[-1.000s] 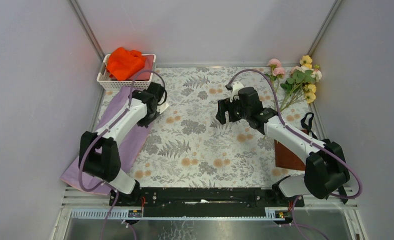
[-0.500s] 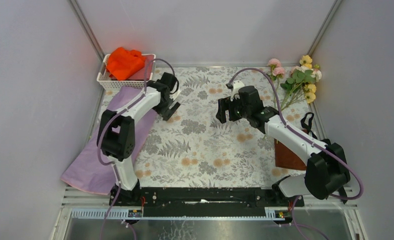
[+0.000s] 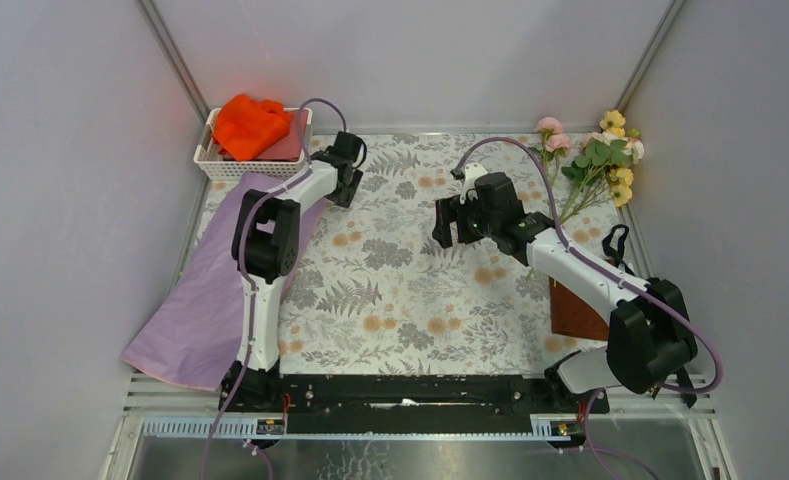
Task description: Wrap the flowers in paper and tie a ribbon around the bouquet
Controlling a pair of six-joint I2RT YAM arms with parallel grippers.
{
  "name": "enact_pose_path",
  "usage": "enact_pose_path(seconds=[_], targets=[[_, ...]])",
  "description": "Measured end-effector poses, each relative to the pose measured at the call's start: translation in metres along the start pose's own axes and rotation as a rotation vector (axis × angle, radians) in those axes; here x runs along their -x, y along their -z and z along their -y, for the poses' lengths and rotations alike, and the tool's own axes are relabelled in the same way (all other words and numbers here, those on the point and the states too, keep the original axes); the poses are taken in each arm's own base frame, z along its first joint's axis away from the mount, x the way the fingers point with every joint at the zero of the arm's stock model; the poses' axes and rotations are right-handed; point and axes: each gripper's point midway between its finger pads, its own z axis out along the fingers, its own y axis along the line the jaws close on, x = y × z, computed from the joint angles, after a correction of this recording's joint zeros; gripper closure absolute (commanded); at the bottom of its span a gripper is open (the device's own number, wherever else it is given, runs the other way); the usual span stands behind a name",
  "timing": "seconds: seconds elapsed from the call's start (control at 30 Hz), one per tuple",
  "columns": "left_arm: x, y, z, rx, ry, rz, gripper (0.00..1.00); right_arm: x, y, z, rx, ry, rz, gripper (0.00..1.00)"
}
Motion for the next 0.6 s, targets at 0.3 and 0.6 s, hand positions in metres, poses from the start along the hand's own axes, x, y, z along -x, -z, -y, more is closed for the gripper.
enact_pose_path(seconds=[0.3,0.6], targets=[[-0.004,-0.015,-0.009,0.096,-0.003,0.002,0.35,-0.005,-0.004,0.004,-0.015,-0.003,-0.020,0.15],[-0.013,-0.023,-0.020,0.160,-0.019,-0.004,0.45,-0.008,-0.004,0.005,-0.022,-0.003,-0.024,0.15]])
